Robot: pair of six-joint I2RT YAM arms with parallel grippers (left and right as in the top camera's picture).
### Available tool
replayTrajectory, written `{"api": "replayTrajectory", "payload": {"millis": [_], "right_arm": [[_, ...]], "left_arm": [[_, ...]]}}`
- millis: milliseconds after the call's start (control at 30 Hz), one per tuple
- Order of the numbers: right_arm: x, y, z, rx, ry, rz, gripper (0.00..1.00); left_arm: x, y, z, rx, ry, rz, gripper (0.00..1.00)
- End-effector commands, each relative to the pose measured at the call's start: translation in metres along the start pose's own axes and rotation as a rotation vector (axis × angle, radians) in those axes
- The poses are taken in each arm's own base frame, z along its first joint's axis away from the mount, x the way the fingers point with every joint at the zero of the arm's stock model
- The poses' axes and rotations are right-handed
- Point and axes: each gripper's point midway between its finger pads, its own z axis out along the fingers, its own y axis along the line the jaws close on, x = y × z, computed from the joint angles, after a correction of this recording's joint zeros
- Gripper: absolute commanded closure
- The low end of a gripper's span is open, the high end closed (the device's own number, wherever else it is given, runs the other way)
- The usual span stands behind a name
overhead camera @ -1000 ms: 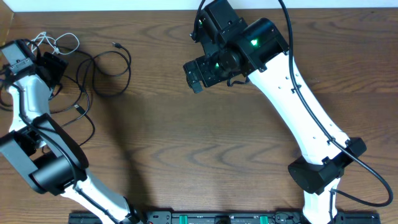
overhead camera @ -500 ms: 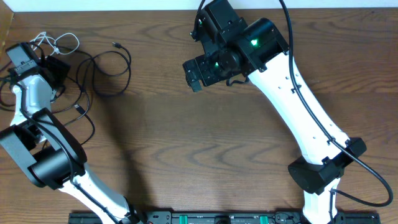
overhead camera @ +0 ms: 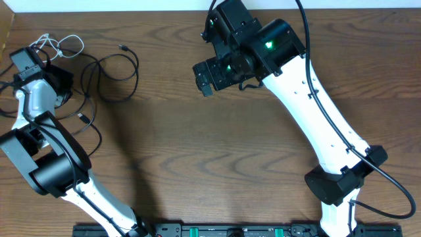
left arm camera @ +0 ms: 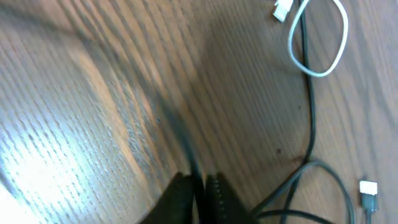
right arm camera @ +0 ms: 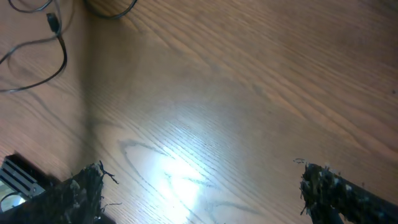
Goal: Untangle cables
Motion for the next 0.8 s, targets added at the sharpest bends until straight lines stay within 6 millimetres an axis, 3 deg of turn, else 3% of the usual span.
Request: {"api": "replayTrajectory", "payload": {"millis": [0, 200, 367, 467, 667, 767], "right_arm": [[-0.001, -0.001, 0.000, 0.001, -0.002, 0.014, 0.01], [0.000, -0.001, 0.000, 0.001, -0.001, 0.014, 0.01], [0.000, -0.001, 0.000, 0.002, 0.002, 0.014, 0.01], [0.003, -0.002, 0.000, 0.005, 0.015, 0.015, 0.01], [0.011, -0.004, 0.000, 0.013, 0.044, 0.008, 0.01], [0.014, -0.005, 0.000, 0.017, 0.058, 0.011, 0.01]], "left_arm": [[-0.023, -0.028, -0.043, 0.091, -0.067, 0.015, 0.92], [-0.047, -0.055, -0.133, 0.183, -0.192, 0.031, 0.92], [-0.046, -0.056, -0.192, 0.199, -0.237, -0.009, 0.93], [-0.041, -0.032, -0.205, 0.088, -0.248, -0.061, 0.92], [-0.019, 0.042, -0.207, -0.216, -0.217, -0.306, 0.93], [-0.016, 0.065, -0.211, -0.283, -0.214, -0.402, 0.92]]}}
